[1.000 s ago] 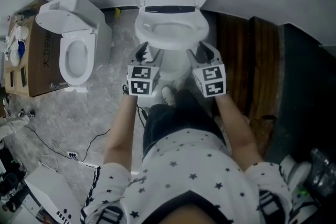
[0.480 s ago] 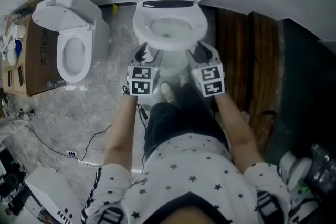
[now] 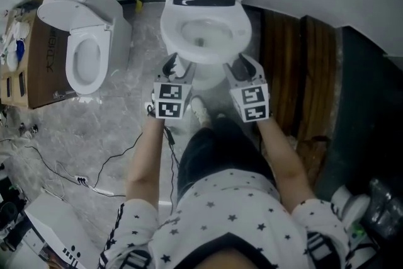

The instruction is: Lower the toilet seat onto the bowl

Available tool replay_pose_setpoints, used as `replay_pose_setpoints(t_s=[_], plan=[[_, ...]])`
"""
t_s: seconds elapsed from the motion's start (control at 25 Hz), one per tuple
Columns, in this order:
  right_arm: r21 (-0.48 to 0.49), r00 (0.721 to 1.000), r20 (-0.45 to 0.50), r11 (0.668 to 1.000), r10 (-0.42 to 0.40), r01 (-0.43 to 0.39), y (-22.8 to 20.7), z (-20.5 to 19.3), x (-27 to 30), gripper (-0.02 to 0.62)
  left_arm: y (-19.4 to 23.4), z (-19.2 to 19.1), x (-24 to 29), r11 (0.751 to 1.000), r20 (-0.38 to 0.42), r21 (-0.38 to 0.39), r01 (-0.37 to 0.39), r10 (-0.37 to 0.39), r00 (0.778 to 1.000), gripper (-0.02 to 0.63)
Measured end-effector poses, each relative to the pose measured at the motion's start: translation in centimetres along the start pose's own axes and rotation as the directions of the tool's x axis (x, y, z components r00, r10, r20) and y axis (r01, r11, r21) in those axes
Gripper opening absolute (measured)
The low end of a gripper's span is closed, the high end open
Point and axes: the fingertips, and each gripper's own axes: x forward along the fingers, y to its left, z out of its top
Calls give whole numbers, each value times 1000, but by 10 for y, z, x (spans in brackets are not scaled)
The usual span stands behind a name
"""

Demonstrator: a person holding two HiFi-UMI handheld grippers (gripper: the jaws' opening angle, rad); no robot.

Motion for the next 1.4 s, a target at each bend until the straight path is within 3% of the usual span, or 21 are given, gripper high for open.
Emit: replay_pose_setpoints(t_s=[0.64, 1.4], plan=[[-22, 999, 45, 1000, 8, -7, 8, -21, -1, 196, -5, -21, -2, 1000, 17, 1, -28, 28, 999, 224], [-48, 1000, 23, 999, 17, -16, 21, -52, 3, 196, -9, -54, 1, 999, -5, -14, -30, 30, 1000, 222]])
